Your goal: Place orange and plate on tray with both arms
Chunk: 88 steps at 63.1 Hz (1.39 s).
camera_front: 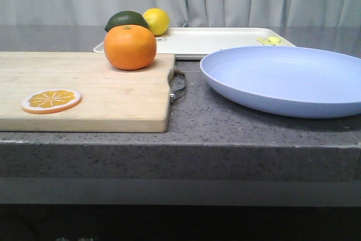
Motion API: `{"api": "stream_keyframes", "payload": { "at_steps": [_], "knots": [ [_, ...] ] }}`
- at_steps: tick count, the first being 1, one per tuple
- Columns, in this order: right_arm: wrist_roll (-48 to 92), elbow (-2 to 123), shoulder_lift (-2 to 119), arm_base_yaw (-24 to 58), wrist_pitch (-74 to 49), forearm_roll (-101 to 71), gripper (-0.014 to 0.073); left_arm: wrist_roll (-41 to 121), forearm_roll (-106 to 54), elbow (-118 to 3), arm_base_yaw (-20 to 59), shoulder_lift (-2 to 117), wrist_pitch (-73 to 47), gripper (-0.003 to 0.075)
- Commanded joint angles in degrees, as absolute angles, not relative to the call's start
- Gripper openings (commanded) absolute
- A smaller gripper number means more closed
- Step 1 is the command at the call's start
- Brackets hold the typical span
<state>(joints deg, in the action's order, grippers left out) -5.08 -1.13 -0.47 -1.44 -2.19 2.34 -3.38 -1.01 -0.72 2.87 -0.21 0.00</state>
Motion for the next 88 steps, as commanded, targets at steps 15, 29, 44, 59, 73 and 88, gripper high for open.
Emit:
{"api": "stream_keyframes", "payload": {
  "at_steps": [15, 29, 44, 59, 73, 88],
  "knots": [
    [-4.56, 17.09, 0.32, -1.61, -10.94, 2.48, -0.0068, -3.49, -3.04, -21.23, 2.86, 2.70, -10.73, -0.0017],
    [-0.81, 31.65, 9.53, -1.61, -21.25, 2.46, -0.0068, -3.49, -3.04, -37.06, 2.86, 13.52, -24.20, -0.0017],
    [-0.61, 41.50, 21.68, -1.61, -32.76, 2.46, -0.0068, -3.49, -3.04, -43.85, 2.86, 22.60, -26.15, -0.0017],
    [-0.61, 41.45, 29.07, -1.61, -33.37, 2.46, -0.0068, -3.49, -3.04, -41.80, 2.86, 25.80, -26.24, -0.0017],
    [-0.48, 41.45, 32.69, -1.61, -35.36, 2.46, -0.0064, -3.49, -3.04, -40.22, 2.86, 27.44, -26.37, -0.0017],
    [-0.36, 41.33, 35.27, -1.61, -36.80, 2.46, 0.0341, -3.49, -2.58, -40.12, 2.86, 27.44, -26.24, 0.0232]
  ]
}}
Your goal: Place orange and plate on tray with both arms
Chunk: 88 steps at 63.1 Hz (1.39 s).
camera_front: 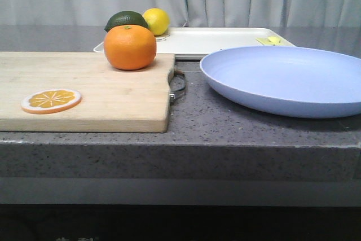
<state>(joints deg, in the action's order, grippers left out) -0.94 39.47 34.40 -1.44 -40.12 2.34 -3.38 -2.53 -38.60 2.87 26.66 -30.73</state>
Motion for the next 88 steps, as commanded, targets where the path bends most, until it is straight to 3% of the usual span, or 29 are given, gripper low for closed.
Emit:
{"api": "stream_keyframes", "payload": {
  "at_steps": [1, 5, 9, 13, 38, 50, 65, 88],
  "knots": [
    [-0.36, 41.33, 35.33, -1.61, -36.80, 2.46, 0.0402, -3.49, -2.58, -40.12, 2.86, 27.44, -26.24, 0.0261],
    [-0.36, 41.33, 35.74, -1.61, -36.84, 2.40, 0.0562, -3.11, -2.58, -40.12, 2.86, 27.44, -26.24, 0.0392],
    [-0.36, 41.33, 35.88, -1.61, -36.86, 2.40, 0.0664, -3.14, -2.75, -40.12, 3.29, 27.44, -26.24, 0.0494],
    [-0.36, 41.33, 35.88, -1.61, -36.86, 2.40, 0.0645, -3.14, -2.89, -40.12, 4.86, 27.44, -26.24, 0.0542],
    [-0.36, 41.33, 35.88, -1.61, -36.91, 1.47, 0.0620, 0.75, -2.65, -46.48, 18.04, 36.75, -27.94, 0.0538],
    [-0.36, 41.33, 35.88, -1.61, -36.98, 1.37, 0.0620, 3.88, -2.14, -52.58, 23.21, 46.16, -28.23, 0.0547],
    [-0.36, 41.33, 35.88, -1.61, -36.98, 1.37, 0.0620, 3.88, 0.40, -60.43, 29.83, 59.52, -29.31, 0.0659],
    [-0.36, 41.33, 35.88, -1.61, -36.98, 1.37, 0.0620, 3.88, 1.78, -73.77, 32.97, 81.22, -33.12, 0.0657]
  ]
}}
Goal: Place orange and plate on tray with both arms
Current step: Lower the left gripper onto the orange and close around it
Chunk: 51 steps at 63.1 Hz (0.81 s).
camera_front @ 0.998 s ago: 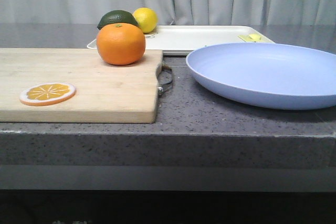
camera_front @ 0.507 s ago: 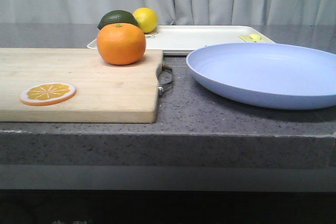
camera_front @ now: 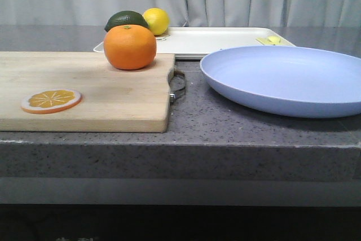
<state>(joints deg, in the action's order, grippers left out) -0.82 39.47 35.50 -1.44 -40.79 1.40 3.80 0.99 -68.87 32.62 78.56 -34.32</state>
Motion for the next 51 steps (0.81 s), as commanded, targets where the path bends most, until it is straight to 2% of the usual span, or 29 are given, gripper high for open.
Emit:
{"api": "stream_keyframes", "payload": {
  "at_steps": [1, 19, 38, 45, 51],
  "knots": [
    [-0.36, 41.33, 35.88, -1.61, -36.98, 1.37, 0.0620, 3.88, 2.13, -74.38, 32.97, 81.97, -33.51, 0.0657],
    [-0.36, 41.33, 35.88, -1.61, -37.02, 1.37, 0.0620, 3.88, 2.83, -84.14, 32.97, 94.11, -38.99, 0.0657],
    [-0.36, 41.33, 35.88, -1.61, -37.02, 1.37, 0.0620, 3.78, 1.73, -86.00, 32.97, 99.79, -39.66, 0.0645],
    [-0.36, 41.33, 35.88, -1.61, -37.02, 1.37, 0.0620, 3.78, 1.73, -86.00, 32.97, 100.29, -39.66, 0.0592],
    [-0.36, 41.33, 35.88, -1.61, -37.02, 1.37, 0.0620, 3.68, 1.17, -86.00, 32.97, 100.30, -39.09, 0.0491]
  ]
}}
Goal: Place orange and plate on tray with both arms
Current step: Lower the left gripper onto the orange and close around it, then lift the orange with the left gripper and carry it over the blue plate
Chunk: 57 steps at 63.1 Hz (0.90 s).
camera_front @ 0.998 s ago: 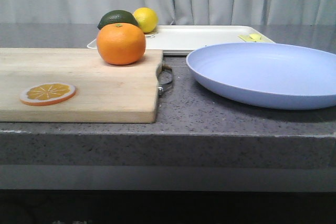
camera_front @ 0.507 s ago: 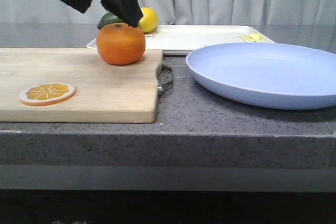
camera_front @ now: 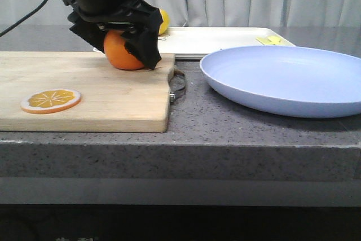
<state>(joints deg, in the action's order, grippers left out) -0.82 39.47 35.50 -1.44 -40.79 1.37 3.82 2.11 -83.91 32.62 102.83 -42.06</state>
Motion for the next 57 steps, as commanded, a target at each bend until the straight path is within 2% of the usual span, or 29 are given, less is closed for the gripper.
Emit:
{"api": "stream_keyframes", "payload": {
  "at_steps": [1, 5, 29, 57],
  "knots": [
    [-0.36, 41.33, 35.88, -1.61, -37.02, 1.37, 0.0620, 3.68, 1.01, -86.00, 32.97, 100.30, -39.04, 0.0478],
    [-0.36, 41.33, 35.88, -1.61, -37.02, 1.37, 0.0620, 3.68, 0.63, -86.00, 33.27, 100.30, -38.62, 0.0440],
    [-0.36, 41.33, 35.88, -1.61, -37.02, 1.37, 0.0620, 3.68, 1.00, -95.18, 41.92, 101.08, -39.99, 0.0445],
    [-0.36, 41.33, 35.88, -1.61, -38.31, 1.37, 0.0620, 3.68, 1.28, -112.61, 52.12, 115.55, -43.25, 0.0445]
  ]
}}
